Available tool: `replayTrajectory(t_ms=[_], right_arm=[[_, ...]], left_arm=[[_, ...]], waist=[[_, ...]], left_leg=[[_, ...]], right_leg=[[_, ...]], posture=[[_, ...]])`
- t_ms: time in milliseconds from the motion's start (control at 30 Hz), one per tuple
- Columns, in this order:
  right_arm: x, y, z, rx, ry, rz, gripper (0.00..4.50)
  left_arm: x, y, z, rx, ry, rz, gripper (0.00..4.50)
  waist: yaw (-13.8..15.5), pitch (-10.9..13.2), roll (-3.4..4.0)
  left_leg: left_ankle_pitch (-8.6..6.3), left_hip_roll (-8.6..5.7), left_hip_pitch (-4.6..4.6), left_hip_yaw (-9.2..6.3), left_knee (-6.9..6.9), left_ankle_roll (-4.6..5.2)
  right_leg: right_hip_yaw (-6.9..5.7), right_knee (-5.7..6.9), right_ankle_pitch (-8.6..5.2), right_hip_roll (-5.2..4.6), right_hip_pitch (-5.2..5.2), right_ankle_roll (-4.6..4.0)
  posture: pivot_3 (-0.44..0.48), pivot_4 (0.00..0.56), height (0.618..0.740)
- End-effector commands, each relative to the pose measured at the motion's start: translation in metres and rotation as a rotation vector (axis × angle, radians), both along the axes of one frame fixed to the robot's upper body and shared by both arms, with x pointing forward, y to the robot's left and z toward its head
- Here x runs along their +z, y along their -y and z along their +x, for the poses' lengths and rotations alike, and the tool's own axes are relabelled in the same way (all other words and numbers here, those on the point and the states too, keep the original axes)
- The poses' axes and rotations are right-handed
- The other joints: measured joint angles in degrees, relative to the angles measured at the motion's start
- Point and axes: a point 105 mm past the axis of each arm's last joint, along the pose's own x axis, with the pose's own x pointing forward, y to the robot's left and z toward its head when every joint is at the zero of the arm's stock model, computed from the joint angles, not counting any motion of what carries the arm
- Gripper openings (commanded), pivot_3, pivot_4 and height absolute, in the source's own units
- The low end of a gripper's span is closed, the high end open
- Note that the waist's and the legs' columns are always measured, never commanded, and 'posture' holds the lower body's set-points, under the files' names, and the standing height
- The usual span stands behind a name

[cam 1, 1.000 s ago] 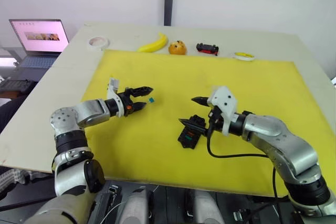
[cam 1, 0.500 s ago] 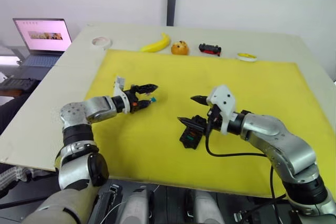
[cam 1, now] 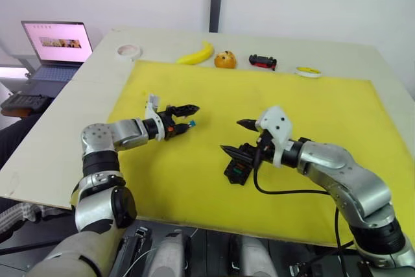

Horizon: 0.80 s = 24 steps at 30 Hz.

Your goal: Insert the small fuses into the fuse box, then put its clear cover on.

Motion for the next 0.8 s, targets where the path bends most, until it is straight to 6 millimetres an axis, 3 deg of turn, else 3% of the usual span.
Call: replayTrajectory(t_ms=[33, 133, 700, 800], right_arm=[[0.0136, 0.0027, -0.0022, -0.007, 0.064, 0.000, 4.50], [0.0142, 0.0033, -0.0024, -0.010, 0.065, 0.000, 4.50], [0.0143, 0.0037, -0.0038, -0.014, 0.061, -0.001, 4.50], [0.0144, 0.0035, -0.0039, -0.013, 0.060, -0.001, 4.50]], left_arm=[[-0.0179, 0.0093, -0.0038, -0.037, -0.055, 0.051, 3.95], [-0.0204, 0.0091, -0.0032, -0.038, -0.061, 0.060, 2.66], [-0.0245, 0.0106, -0.0029, -0.033, -0.067, 0.055, 2.66], [-0.0263, 0.0116, -0.0037, -0.033, -0.071, 0.058, 1.73]], waist=[[-0.02, 0.00, 0.00], [-0.07, 0.00, 0.00], [-0.04, -0.01, 0.00], [-0.05, -0.01, 0.00]], left_leg=[[0.00, 0.00, 0.00, 0.00, 0.00, 0.01], [-0.01, 0.00, 0.01, 0.00, 0.00, 0.02], [-0.04, 0.01, 0.01, -0.02, 0.00, 0.07], [-0.04, 0.01, 0.01, -0.02, 0.00, 0.07]], right_leg=[[0.00, 0.00, 0.00, 0.00, 0.00, 0.00], [0.00, 0.00, 0.00, 0.00, 0.00, 0.00], [0.00, -0.01, 0.00, -0.01, 0.01, 0.01], [0.00, -0.01, 0.00, -0.03, 0.01, 0.01]], posture=[[0.000, 0.150, 0.740], [0.000, 0.150, 0.740], [0.000, 0.150, 0.740], [0.000, 0.150, 0.740]])
